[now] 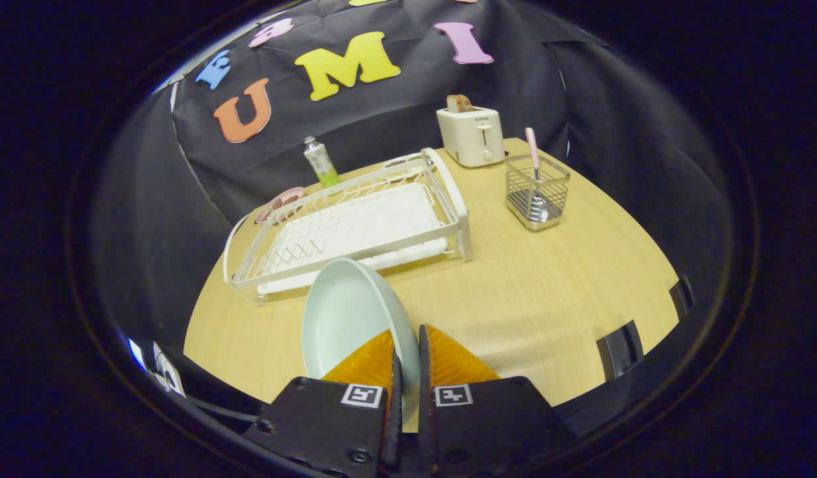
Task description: Take the plate from the dish rack, then take the spoon from the basket and place it into the plate.
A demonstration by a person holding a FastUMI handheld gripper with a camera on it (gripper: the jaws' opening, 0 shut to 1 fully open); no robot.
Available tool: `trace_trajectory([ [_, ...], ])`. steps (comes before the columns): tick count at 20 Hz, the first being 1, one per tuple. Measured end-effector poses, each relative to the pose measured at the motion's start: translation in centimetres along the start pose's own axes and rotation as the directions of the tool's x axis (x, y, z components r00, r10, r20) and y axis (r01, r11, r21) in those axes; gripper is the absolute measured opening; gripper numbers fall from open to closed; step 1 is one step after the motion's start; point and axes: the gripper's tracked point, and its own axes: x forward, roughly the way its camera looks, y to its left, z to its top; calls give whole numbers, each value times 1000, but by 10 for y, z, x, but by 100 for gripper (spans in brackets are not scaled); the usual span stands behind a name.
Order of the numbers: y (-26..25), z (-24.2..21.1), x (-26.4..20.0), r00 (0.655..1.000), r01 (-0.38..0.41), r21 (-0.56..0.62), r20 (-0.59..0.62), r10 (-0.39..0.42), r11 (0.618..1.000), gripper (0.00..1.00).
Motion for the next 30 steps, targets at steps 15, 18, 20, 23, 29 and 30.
trace_trajectory([
  [15,-51,-7,36,997,-16,-38,78,19,999,17],
  [18,-51,15,29,974,-43,-42,221,51,998,36],
  [20,-55,33,21,950,-39,-58,308,55,998,57],
  [23,-61,59,15,917,-11,-119,394,57,993,82],
  [29,-98,112,26,869,91,-145,495,-7,985,100],
  [30,-105,119,29,869,98,-138,495,-17,986,100],
])
